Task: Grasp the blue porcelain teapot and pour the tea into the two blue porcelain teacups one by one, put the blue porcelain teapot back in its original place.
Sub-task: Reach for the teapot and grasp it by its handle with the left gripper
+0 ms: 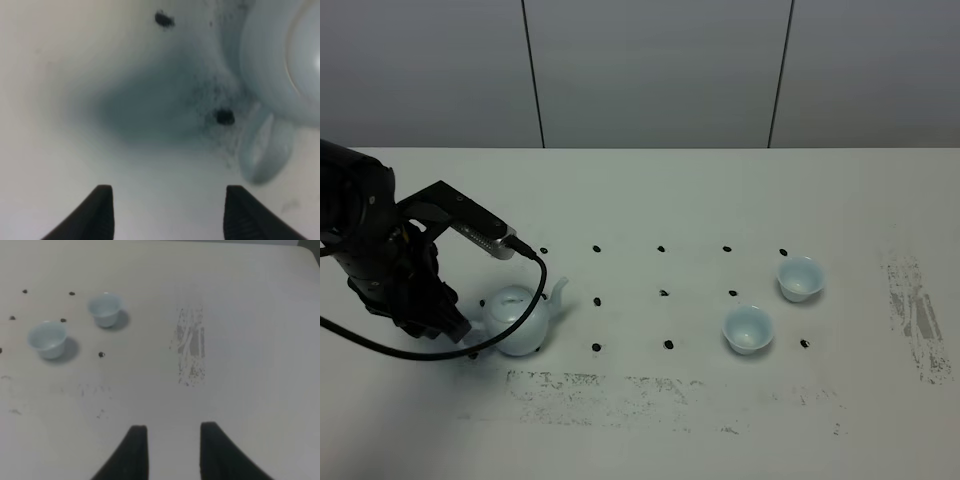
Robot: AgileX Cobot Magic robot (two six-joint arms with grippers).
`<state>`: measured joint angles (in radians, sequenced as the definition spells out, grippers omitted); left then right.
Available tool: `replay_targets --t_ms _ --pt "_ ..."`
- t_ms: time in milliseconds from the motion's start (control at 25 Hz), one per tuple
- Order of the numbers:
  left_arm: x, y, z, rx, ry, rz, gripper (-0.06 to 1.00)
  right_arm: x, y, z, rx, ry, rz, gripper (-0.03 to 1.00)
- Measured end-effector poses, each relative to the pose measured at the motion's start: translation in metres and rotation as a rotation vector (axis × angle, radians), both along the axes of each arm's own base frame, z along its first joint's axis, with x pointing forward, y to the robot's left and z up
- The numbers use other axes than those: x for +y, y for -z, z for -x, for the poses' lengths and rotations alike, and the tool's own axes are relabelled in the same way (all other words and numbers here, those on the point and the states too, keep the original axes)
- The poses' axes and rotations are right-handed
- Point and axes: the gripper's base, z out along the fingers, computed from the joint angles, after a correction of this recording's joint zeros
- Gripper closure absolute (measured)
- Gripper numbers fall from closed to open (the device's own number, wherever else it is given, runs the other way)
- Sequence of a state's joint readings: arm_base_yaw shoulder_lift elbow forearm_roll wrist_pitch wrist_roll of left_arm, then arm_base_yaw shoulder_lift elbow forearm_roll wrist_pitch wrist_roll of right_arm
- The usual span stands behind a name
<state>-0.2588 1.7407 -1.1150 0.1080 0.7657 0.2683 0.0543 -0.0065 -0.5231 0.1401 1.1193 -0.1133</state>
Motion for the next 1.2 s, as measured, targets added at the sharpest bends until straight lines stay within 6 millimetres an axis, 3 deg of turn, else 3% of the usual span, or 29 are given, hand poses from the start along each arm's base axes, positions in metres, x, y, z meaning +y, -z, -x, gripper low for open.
replay_targets --t_ms 320,800,1200 --pt "-0.019 -0.003 0.004 -0.008 0.214 0.057 0.44 0.0 0.0 0.0 0.0 0.0 0.0 0.73" --pt "-0.027 0.03 -0.005 0.05 0.311 0.077 0.44 0.0 0.0 0.0 0.0 0.0 0.0 0.73" --pt "-0.03 0.041 -0.009 0.038 0.43 0.08 0.44 0.0 0.0 0.0 0.0 0.0 0.0 0.73"
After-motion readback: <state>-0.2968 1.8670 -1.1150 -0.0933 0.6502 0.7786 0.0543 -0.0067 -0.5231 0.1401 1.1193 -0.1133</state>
